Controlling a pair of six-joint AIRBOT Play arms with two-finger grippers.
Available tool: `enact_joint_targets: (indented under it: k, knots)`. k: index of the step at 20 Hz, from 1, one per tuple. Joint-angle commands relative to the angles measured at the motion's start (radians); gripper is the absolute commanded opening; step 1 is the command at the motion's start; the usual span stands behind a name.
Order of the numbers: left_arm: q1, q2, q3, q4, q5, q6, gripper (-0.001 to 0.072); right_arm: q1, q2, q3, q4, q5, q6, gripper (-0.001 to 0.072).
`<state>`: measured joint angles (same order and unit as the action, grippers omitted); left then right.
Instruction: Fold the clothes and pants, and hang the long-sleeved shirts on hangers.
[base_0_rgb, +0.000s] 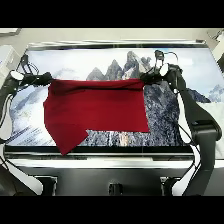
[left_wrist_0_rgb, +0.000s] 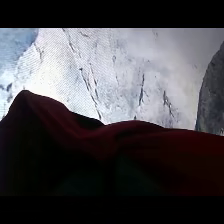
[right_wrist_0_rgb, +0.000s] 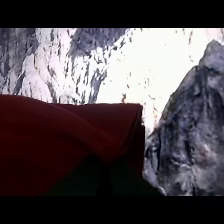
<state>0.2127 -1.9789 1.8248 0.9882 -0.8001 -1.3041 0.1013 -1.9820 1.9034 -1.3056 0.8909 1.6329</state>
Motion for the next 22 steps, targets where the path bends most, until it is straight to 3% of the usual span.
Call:
enact_joint_targets:
  k: [1, 7, 10, 16, 22]
  knots:
    - [0.001, -0.055, 0.085, -0.011, -0.027, 0.016, 0.0014, -0.002, -0.034, 0.019, -0.028, -0.037, 0.059, 0.003]
    - [0.082, -0.041, 0.152, 0.078, -0.483, -0.021, 0.0014, -0.008, -0.005, 0.077, -0.027, 0.342, 0.11, 0.003]
    - [0.085, -0.04, 0.151, 0.078, -0.625, -0.033, 0.0014, -0.008, -0.002, 0.076, -0.027, 0.512, 0.11, 0.003]
    - [0.072, -0.043, 0.148, 0.145, -0.756, -0.114, 0.0014, 0.002, -0.01, 0.076, -0.039, 0.583, 0.118, 0.003]
    - [0.045, -0.056, 0.147, 0.208, -0.77, -0.129, 0.0014, 0.002, -0.054, 0.074, -0.034, 0.591, 0.153, 0.0031]
